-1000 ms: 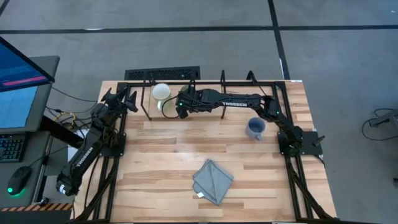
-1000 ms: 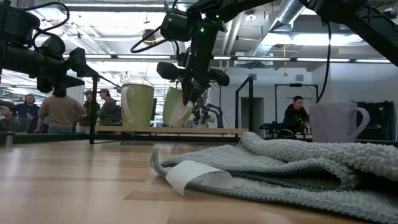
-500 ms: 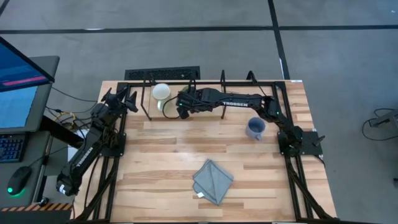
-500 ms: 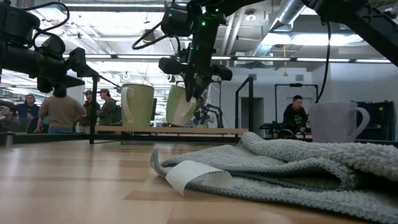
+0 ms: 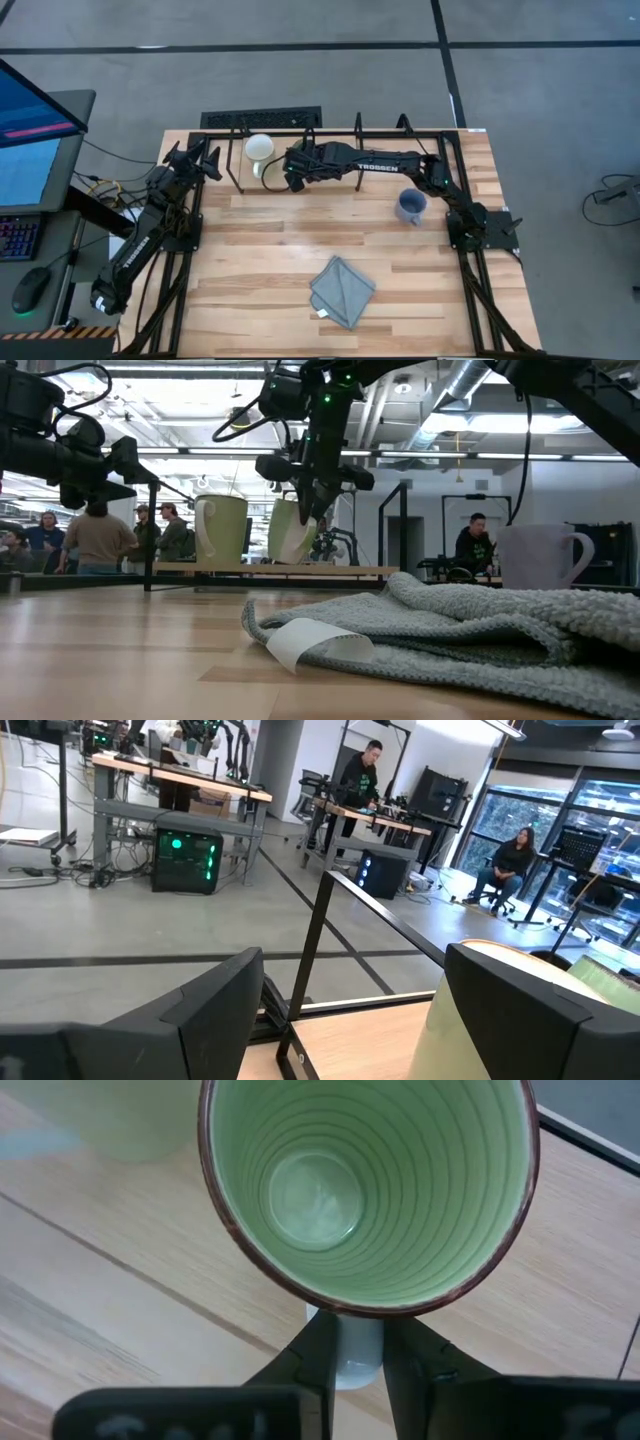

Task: Stack small to large cups/mugs on shelf
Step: Put the green mug with white handle on the shelf

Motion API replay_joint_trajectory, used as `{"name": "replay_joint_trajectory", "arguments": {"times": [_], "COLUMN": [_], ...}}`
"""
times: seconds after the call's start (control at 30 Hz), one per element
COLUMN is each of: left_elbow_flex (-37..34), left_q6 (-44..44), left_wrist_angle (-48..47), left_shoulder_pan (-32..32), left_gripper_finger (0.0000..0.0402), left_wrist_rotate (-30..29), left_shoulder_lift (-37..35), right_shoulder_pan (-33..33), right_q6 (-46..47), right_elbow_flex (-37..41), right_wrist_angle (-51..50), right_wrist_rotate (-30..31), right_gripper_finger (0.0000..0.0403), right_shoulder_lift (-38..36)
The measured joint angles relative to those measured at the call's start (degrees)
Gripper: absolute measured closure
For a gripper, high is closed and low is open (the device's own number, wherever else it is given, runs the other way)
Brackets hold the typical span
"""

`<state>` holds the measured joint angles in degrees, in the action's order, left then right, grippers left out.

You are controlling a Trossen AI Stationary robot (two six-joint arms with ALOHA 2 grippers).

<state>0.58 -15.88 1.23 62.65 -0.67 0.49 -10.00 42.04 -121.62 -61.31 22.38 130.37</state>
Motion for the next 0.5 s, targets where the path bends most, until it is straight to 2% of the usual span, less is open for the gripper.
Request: {"name": "replay_joint_trajectory", "arguments": {"times": [0.5], "left_elbow_flex": [0.0], "left_q6": [0.0], "left_wrist_angle": [0.0], "left_shoulder_pan": [0.0], "left_gripper_finger": [0.0097], "left_wrist_rotate": [0.0], "left_shoulder_lift": [0.0], "right_shoulder_pan": [0.0], "right_q6": [1.1], "right_elbow_flex": [0.0], "right_wrist_angle": [0.1], "right_wrist_rotate": [0.0], "right_gripper_finger": [0.0321], "right_shoulder_lift": [0.0]}}
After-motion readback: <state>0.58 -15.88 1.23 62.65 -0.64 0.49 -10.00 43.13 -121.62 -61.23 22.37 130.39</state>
